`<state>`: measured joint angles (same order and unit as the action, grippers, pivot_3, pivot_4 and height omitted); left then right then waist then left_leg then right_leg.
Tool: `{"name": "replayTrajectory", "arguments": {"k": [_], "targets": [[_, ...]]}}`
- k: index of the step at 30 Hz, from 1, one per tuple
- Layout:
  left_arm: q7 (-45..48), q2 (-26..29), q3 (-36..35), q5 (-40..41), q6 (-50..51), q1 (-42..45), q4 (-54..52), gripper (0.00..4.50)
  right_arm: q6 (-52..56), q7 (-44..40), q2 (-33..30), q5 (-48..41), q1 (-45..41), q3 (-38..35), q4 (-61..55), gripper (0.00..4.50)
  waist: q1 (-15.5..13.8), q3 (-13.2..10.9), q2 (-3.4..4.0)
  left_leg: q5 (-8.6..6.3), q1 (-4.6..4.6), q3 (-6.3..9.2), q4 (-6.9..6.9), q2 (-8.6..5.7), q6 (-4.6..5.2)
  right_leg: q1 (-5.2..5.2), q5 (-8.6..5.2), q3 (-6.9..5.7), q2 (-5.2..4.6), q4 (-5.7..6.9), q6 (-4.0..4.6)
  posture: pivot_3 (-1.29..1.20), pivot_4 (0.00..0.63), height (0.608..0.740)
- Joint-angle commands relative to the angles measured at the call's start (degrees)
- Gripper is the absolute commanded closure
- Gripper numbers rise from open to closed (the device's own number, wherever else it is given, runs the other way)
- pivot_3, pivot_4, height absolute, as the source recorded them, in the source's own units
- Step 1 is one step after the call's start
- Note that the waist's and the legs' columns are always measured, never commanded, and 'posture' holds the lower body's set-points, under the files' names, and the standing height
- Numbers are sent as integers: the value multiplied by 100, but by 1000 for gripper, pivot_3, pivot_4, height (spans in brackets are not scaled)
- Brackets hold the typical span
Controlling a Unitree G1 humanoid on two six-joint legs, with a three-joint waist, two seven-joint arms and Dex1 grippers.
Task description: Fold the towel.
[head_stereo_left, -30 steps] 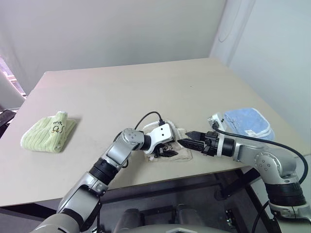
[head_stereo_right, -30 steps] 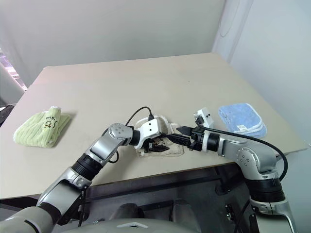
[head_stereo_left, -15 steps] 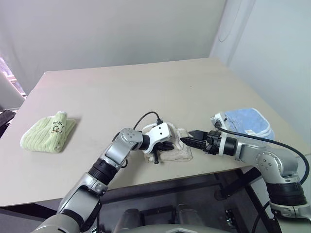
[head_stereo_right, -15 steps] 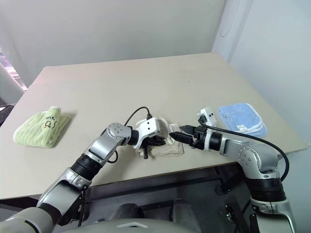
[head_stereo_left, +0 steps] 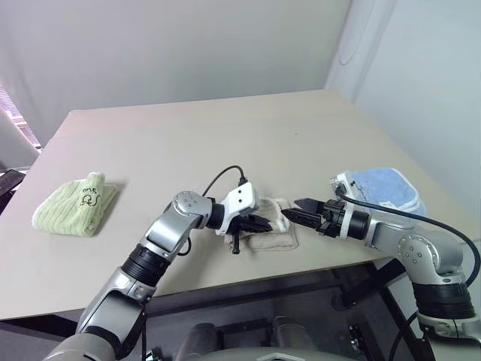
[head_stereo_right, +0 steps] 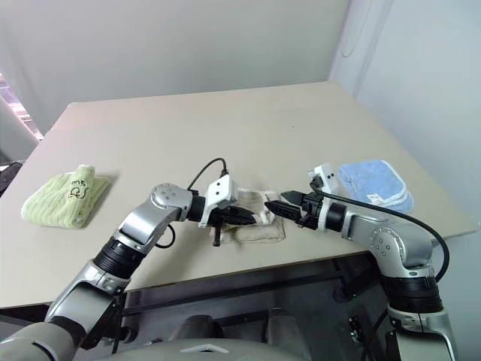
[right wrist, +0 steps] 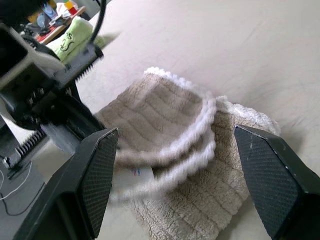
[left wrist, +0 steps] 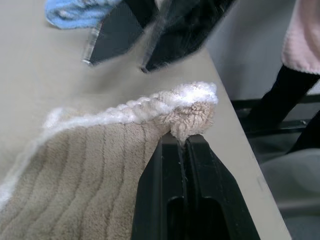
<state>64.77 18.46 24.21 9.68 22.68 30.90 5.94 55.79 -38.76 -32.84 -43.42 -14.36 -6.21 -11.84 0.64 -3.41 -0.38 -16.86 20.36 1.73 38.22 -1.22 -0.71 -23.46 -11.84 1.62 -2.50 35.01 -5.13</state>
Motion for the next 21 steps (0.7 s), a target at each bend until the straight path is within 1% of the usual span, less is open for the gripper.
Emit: {"name": "replayTrajectory", "arguments": {"k": [1, 6, 8, 10, 12, 13, 15, 21], "targets": [[-61, -163, 59, -87, -356, 67, 194, 4470, -153, 23, 7, 31, -4, -162, -21, 623, 2, 0, 0, 0, 1, 0, 0, 0, 0, -1, 0, 0, 0, -1, 0, 0, 0, 740], [-24, -247, 113, -164, -660, 60, 457, 4470, -250, 35, -11, 69, 103, -175, -118, 623, 15, 0, 0, 0, 0, 0, -1, 0, 1, -1, 0, 0, 1, -2, 0, 0, 0, 740], [27, -231, 96, -160, -724, 68, 472, 4019, -277, 44, -18, 90, 116, -166, -124, 623, 11, 0, 0, 0, -1, 0, -1, 1, 1, -1, 0, 0, 1, -2, 0, 0, 0, 740], [116, -190, 75, -120, -739, 69, 438, 3450, -303, 45, -14, 114, 117, -161, -125, 623, 12, 0, 0, 0, -2, 0, -1, 1, 1, -1, 0, 0, 2, -1, 0, 0, 0, 740], [167, -162, 45, -91, -754, 71, 404, 2826, -352, 38, -3, 148, 118, -153, -125, 623, 13, 0, 0, 0, -1, 0, -1, 1, 1, -1, 0, 0, 2, -1, 0, 0, 0, 740], [168, -153, 24, -91, -757, 80, 392, 2399, -385, 20, 4, 163, 119, -145, -129, 623, 13, 0, 0, -1, -1, 0, -1, 1, 1, -1, 0, 0, 1, -1, 0, 0, 0, 740], [192, -133, -57, -30, -767, 109, 330, 1749, -447, 45, 50, 177, 108, -157, -111, 623, 10, 0, 0, -1, 0, 0, -1, 1, 1, -2, 0, 0, 1, -2, 0, 0, 0, 740], [217, -60, -532, 404, -403, 295, 21, 1749, -354, 48, 65, 55, -10, -216, -1, 623, 13, -1, -1, -1, 0, 1, -1, 3, 1, -2, 0, 0, 1, -2, 0, 0, 0, 740]]}}
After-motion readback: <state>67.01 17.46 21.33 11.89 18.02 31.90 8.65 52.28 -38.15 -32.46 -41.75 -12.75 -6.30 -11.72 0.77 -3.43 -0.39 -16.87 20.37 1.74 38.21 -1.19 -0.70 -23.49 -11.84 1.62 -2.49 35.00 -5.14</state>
